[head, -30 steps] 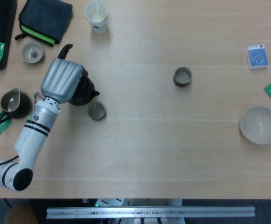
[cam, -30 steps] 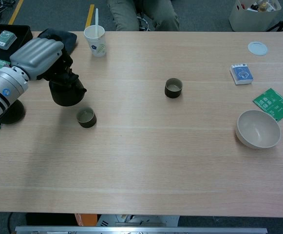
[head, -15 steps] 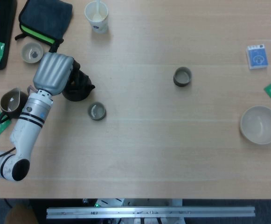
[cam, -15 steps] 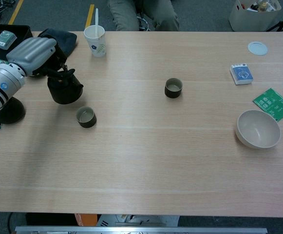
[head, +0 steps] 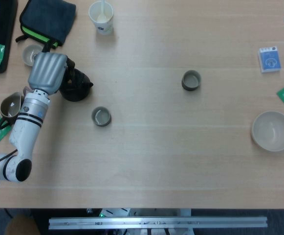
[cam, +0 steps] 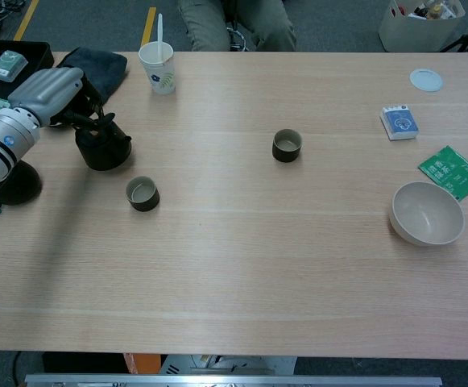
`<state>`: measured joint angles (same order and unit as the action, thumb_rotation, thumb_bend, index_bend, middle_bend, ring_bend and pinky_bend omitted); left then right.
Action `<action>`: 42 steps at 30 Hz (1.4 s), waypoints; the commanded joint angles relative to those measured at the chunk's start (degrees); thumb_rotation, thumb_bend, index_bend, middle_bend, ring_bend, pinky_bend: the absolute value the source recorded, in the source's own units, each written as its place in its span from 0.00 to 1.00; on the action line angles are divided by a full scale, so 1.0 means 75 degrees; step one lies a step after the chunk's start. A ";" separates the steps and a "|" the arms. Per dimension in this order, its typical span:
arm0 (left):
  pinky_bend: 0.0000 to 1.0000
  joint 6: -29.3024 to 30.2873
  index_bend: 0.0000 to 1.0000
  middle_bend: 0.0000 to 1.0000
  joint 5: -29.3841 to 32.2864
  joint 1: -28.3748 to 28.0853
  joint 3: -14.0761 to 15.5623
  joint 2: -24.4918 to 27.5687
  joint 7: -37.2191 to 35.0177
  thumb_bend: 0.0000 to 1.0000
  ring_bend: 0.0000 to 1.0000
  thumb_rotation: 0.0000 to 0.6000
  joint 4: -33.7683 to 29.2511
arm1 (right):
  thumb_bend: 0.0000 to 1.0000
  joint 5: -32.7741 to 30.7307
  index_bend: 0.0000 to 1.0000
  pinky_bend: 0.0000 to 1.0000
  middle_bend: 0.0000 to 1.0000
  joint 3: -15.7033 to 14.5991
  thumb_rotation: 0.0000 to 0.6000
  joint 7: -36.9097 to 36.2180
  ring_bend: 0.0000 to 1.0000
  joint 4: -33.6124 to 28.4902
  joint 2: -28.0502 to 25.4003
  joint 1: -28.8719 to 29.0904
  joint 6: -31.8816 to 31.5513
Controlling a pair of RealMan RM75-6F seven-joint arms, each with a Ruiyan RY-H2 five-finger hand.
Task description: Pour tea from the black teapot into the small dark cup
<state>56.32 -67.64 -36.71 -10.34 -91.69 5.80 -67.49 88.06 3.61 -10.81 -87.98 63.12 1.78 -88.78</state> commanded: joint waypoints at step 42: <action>0.11 0.0000 0.23 0.22 0.0154 0.0189 -0.0139 0.0538 0.0352 0.34 0.11 0.34 -0.0943 | 0.21 0.0044 0.26 0.31 0.30 0.0027 1.00 -0.0118 0.21 0.0113 0.0074 0.0041 0.0002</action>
<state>55.44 -66.01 -35.67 -11.13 -88.56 8.88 -73.41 88.38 3.80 -11.70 -87.13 63.67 2.09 -88.76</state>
